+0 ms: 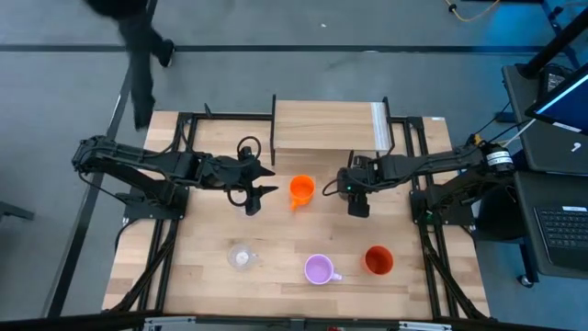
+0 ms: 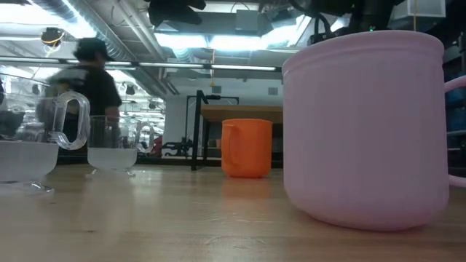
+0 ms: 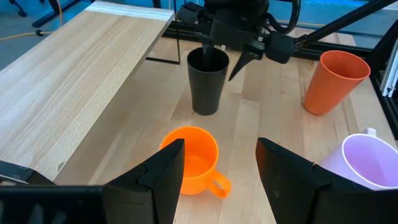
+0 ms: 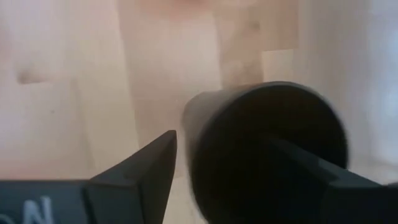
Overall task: Stack small to large cups/mugs on shelf
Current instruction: Put the orange mug on the shelf
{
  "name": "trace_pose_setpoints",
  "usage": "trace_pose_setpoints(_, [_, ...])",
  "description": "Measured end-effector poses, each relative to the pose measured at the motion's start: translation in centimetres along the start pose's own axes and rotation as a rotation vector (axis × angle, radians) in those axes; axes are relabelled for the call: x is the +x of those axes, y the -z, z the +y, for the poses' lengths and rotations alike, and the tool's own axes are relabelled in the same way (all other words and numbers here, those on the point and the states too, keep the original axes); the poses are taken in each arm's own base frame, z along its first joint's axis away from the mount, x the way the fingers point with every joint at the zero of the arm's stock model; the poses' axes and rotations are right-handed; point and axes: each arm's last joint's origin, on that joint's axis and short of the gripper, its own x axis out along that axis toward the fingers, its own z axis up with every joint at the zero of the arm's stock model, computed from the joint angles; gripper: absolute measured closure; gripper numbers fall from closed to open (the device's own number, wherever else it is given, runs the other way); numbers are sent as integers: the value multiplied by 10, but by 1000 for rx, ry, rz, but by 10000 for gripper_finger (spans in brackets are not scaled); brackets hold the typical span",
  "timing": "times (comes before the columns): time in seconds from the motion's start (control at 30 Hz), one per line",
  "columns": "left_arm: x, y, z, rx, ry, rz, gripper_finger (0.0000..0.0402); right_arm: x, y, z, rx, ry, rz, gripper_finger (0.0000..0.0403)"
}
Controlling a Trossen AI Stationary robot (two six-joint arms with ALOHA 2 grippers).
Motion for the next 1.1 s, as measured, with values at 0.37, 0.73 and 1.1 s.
trace_pose_setpoints(0.37, [0,0,0,0,0,0,208,-46,-16,-10,52,57,-8,173])
trace_pose_setpoints(0.73, [0,0,0,0,0,0,208,-58,-49,-7,61,-60,-311,173])
trace_pose_setpoints(1.1, [0,0,0,2,-1,4,208,19,-86,21,-93,-131,-353,175])
